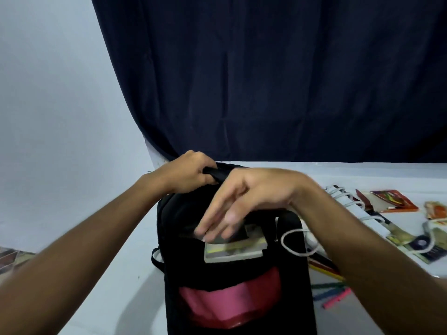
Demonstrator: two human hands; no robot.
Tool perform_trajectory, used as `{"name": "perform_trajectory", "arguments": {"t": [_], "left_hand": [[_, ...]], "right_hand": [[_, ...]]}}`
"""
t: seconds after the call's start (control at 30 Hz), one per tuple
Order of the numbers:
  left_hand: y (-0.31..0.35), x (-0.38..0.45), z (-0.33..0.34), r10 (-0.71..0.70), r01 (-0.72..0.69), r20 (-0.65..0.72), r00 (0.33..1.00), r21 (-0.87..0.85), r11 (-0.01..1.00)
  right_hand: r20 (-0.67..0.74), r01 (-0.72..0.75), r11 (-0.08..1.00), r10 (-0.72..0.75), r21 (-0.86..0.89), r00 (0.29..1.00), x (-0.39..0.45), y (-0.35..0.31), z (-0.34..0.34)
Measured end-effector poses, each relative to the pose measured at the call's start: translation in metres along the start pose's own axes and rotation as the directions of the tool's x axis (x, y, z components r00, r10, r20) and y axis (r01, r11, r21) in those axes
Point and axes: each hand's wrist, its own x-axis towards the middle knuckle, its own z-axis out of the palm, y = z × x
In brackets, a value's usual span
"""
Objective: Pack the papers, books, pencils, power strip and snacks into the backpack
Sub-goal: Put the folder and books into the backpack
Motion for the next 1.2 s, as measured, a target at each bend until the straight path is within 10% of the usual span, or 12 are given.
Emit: {"name": "perform_trajectory", "arguments": {"t": [0.07, 0.13, 0.23, 0.33, 0.47, 0.73, 1.03, 1.2], "left_hand": [[0.0, 0.0, 0.002, -0.017, 0.016, -0.009, 1.0, -0.025, 1.0], [-0.001, -0.001, 0.006, -0.02, 0.019, -0.025, 0.999, -0.031, 0.999], [-0.001, -0.003, 0.012, -0.011, 0.009, -0.038, 0.999, -0.044, 0.999], [0.001, -0.007, 0.015, -0.025, 0.021, -0.056, 0.998, -0.062, 0.998], [0.004, -0.013, 0.019, -0.026, 0.022, -0.077, 0.997, -0.046, 0.999], [0.009, -0.021, 0.023, -0.066, 0.065, -0.09, 0.994, -0.023, 0.998], [0.004, -0.018, 0.02, -0.091, 0.09, -0.076, 0.993, -0.026, 0.996], [0.006, -0.016, 0.016, -0.089, 0.086, -0.066, 0.994, -0.05, 0.995]], "right_hand": [[-0.348, 0.123, 0.978, -0.057, 0.17, 0.936, -0.035, 0.005, -0.035], [-0.757, 0.097, 0.988, 0.029, 0.122, 0.652, -0.052, 0.037, -0.066], [-0.961, -0.414, 0.91, 0.112, -0.003, 0.254, -0.064, 0.128, -0.1], [-0.937, -0.818, 0.575, 0.277, -0.016, 0.213, -0.073, 0.21, -0.102], [-0.954, -0.967, 0.24, 0.264, -0.08, 0.144, -0.071, 0.244, -0.081], [-0.995, -0.801, 0.597, 0.097, 0.041, 0.021, -0.071, 0.221, -0.088], [-0.972, -0.136, 0.966, -0.209, -0.222, 0.105, -0.068, 0.086, -0.079], [-0.784, 0.403, 0.913, -0.293, -0.06, 0.548, -0.08, 0.025, -0.039]]}}
